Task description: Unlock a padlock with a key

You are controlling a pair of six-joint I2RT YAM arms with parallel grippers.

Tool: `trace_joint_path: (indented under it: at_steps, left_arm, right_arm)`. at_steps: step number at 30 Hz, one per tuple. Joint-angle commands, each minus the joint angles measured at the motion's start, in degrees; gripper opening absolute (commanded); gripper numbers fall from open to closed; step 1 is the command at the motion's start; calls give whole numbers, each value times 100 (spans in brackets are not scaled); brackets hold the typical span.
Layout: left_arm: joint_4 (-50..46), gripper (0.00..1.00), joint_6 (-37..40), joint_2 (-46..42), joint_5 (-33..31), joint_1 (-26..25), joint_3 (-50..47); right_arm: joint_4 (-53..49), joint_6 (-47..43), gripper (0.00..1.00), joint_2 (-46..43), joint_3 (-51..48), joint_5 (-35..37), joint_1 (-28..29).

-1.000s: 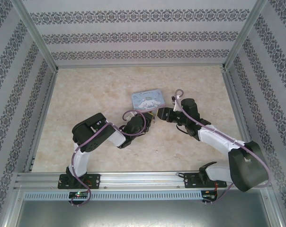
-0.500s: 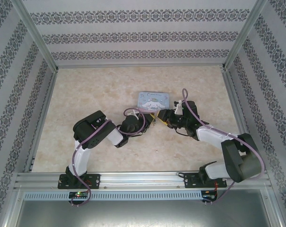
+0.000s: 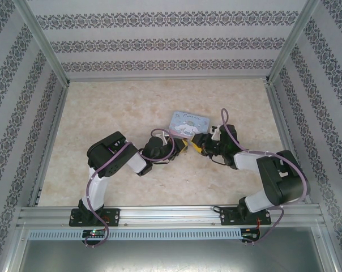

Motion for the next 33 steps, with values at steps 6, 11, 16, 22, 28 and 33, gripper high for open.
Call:
trace_joint_path:
  at_steps: [6,11,16,22,28,33]
  left_arm:
    - [-120,0,125,129,290,67,150]
    - [-177,0,136,94,330,67,189]
    - [-212,0,143,75,346,67,212]
    - [-243,0,145,68,364,67,245]
    - [-239,0,125,50,380,67,240]
    - [-239,0,115,31,403,67,249]
  right_arm:
    - [1437,579,46,556,-274,-252,-34]
    - [2225,954,49,945,-326,-316,-21]
    - [2632,1165,50,1154,-306,-344,39]
    - [2858,1332,51,1313,-185,-447,178]
    - [2979,1421,53,1460,-105,-536,296]
    - [3308,1574,59,1572,-184,-493,332]
